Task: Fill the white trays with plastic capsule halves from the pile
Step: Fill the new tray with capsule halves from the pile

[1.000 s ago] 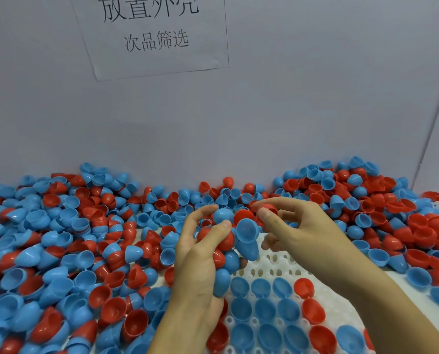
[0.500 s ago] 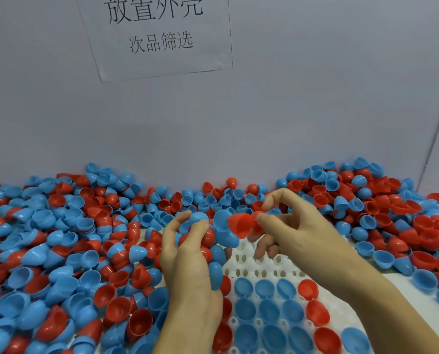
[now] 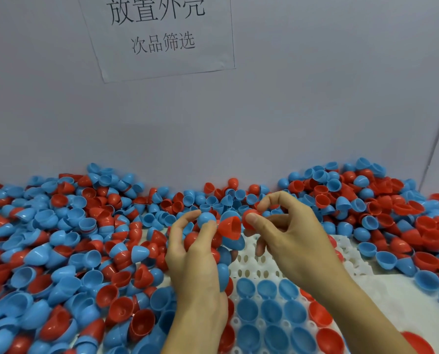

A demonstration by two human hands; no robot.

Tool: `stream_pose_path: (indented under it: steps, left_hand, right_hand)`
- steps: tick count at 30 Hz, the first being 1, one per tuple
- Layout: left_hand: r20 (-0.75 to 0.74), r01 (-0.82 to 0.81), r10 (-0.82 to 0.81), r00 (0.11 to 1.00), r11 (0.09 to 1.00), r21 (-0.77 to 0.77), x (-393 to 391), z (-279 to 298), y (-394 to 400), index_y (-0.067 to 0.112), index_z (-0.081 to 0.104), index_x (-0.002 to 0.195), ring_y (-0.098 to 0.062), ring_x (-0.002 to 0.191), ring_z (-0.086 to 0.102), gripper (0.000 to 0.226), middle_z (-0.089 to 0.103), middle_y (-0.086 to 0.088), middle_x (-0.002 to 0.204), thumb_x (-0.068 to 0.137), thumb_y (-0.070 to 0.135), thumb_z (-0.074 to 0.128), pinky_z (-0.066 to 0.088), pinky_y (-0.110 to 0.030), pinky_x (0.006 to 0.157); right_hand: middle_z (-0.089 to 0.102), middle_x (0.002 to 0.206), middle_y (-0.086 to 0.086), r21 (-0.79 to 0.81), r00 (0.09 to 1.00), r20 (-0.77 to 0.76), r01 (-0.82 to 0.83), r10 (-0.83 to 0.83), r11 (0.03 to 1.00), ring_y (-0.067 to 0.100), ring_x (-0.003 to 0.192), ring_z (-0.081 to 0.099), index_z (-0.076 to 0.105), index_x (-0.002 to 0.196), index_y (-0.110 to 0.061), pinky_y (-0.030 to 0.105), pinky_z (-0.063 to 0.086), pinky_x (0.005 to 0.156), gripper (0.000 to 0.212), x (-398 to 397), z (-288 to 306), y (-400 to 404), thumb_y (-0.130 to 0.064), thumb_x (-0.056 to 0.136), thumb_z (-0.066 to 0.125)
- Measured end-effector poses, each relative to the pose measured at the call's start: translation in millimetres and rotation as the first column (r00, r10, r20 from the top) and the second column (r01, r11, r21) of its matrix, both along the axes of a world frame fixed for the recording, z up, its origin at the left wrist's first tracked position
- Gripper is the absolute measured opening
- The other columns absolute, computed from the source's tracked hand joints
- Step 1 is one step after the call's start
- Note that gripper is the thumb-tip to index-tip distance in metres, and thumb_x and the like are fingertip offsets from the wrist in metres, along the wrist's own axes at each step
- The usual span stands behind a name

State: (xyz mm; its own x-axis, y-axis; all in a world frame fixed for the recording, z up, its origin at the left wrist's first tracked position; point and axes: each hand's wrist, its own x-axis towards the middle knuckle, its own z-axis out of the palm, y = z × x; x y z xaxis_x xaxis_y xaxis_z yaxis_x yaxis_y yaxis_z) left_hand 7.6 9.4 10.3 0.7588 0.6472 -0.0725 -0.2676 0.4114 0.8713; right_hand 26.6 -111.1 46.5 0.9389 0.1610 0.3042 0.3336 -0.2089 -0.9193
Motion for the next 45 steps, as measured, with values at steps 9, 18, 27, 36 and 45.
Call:
stream_pose_path:
  steps: [9,18,27,36,45]
  left_hand:
    - [-0.013,-0.029,0.029,0.999,0.999,-0.031,-1.7,-0.9,-2.9,0.039,0.07,0.084,-0.031,0.083,0.073,0.026,0.076,-0.012,0.089,0.084,0.014,0.074,0.061,-0.049,0.077]
    - [-0.009,-0.034,0.033,0.999,0.991,-0.13,1.9,-4.5,-2.3,0.03,0.071,0.093,-0.029,0.08,0.07,0.019,0.073,-0.017,0.097,0.086,0.012,0.072,0.061,-0.042,0.066]
    - [-0.001,-0.063,0.063,0.998,0.998,-0.023,3.3,-7.7,2.5,0.036,0.07,0.088,-0.029,0.084,0.074,0.025,0.074,-0.013,0.098,0.086,0.012,0.072,0.062,-0.05,0.073]
    - [0.015,-0.061,0.06,0.998,0.997,0.055,2.6,-9.4,-0.3,0.04,0.07,0.087,-0.001,0.052,0.062,0.027,0.069,0.007,0.067,0.084,0.013,0.073,0.051,-0.019,0.048]
    - [-0.008,-0.034,0.035,0.999,0.996,0.08,1.7,-5.9,-0.9,0.038,0.07,0.085,-0.023,0.072,0.064,0.027,0.071,-0.005,0.089,0.085,0.012,0.072,0.06,-0.053,0.074]
  right_hand:
    - [0.067,0.06,0.0,-0.128,0.988,0.097,-0.107,0.119,0.986,0.007,0.044,0.056,0.049,0.087,-0.033,0.019,0.049,0.049,0.025,-9.4,3.2,7.0,-0.013,0.094,0.062]
    - [0.073,0.068,-0.006,-0.048,0.988,0.157,0.013,-0.006,0.999,0.01,0.059,0.071,0.069,0.075,-0.027,0.02,0.056,0.054,0.023,-8.6,-0.1,17.6,-0.008,0.087,0.073]
    - [0.077,0.081,-0.009,-0.242,0.968,0.051,-0.225,0.244,0.944,0.011,0.076,0.072,0.081,0.09,-0.029,0.022,0.058,0.071,0.017,-13.1,12.5,2.6,-0.03,0.091,0.064]
    - [0.067,0.093,-0.021,-0.427,0.975,0.185,-0.033,0.123,0.904,-0.007,0.083,0.063,0.077,0.09,-0.035,0.015,0.053,0.071,0.014,-11.4,21.0,-4.3,-0.044,0.08,0.071]
    - [0.065,0.069,-0.013,-0.829,0.987,-0.09,0.0,-0.133,0.559,0.007,0.061,0.063,0.07,0.071,-0.038,0.015,0.046,0.047,0.013,4.8,34.4,-91.0,-0.038,0.078,0.081]
